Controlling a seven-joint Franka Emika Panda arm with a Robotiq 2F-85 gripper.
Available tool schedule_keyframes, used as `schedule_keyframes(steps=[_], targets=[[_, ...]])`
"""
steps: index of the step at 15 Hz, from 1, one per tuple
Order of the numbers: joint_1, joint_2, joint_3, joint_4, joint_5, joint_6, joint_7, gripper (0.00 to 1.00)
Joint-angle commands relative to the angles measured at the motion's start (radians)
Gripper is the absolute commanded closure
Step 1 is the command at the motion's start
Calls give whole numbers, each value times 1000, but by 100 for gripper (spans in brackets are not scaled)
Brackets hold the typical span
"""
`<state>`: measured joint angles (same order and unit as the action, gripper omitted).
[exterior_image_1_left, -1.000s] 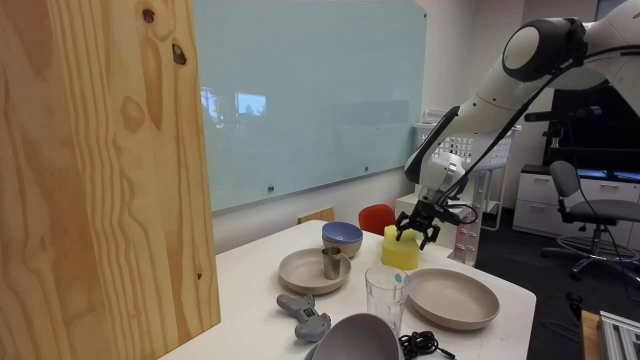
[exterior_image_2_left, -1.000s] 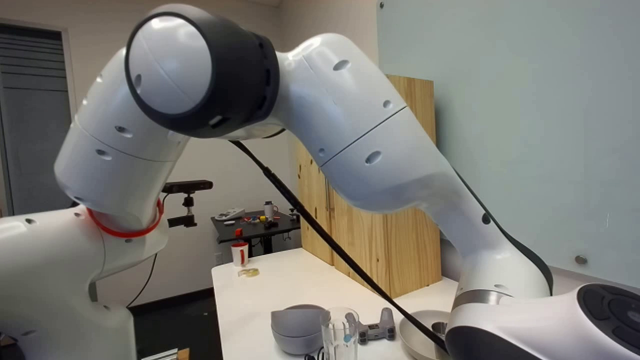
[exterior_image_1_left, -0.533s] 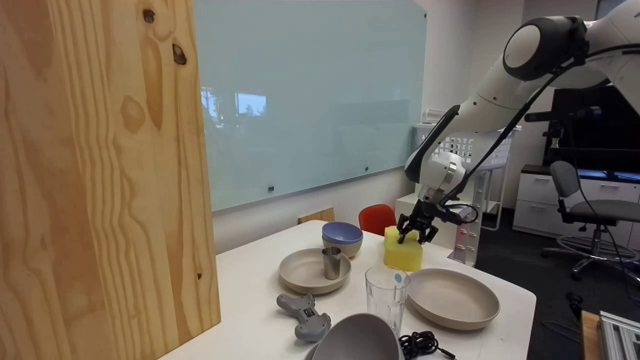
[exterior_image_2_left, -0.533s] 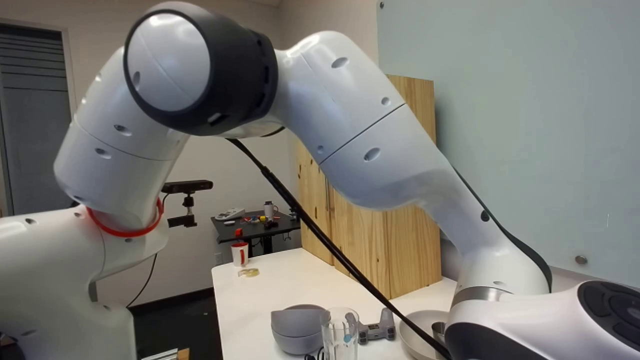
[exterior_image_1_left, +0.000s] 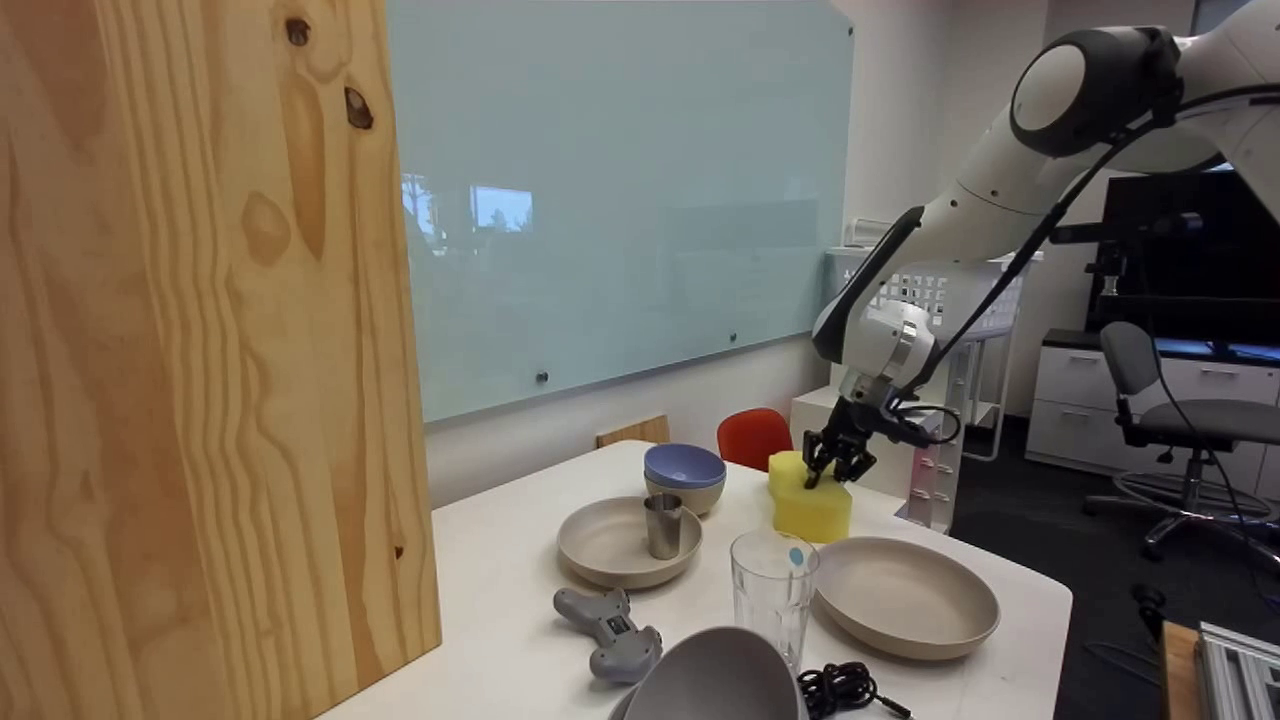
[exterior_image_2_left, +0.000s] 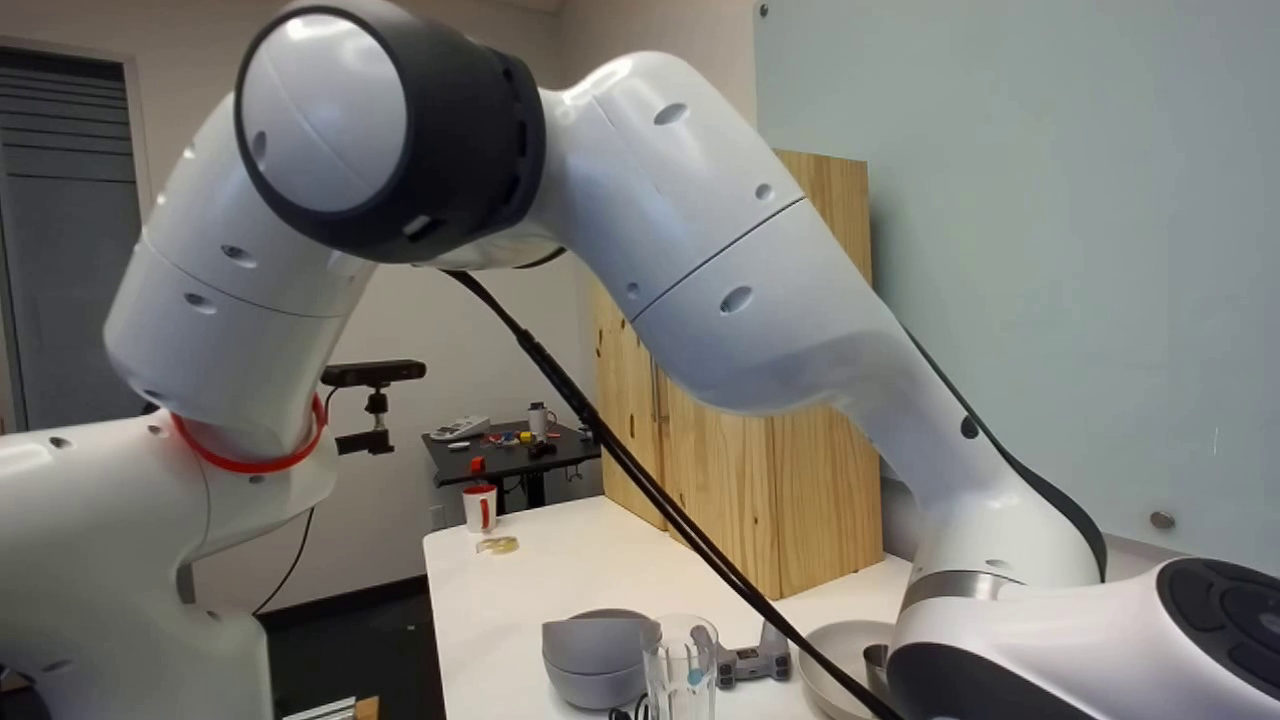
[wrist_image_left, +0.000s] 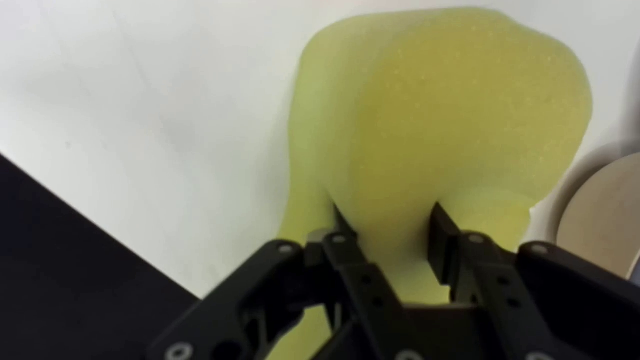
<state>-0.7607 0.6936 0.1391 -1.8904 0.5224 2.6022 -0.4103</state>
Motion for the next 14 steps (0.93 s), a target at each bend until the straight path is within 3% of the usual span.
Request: schedule_keyframes(steps=[1,3,7,14], targets=[[-15,17,-11,-23,12,18,-26,89],[-11,59,-31,38,-3,8,-6,95],[-1,87,-35,109,-16,-28,-4,96],[55,90,-24,138,-42,-81,-9,95]])
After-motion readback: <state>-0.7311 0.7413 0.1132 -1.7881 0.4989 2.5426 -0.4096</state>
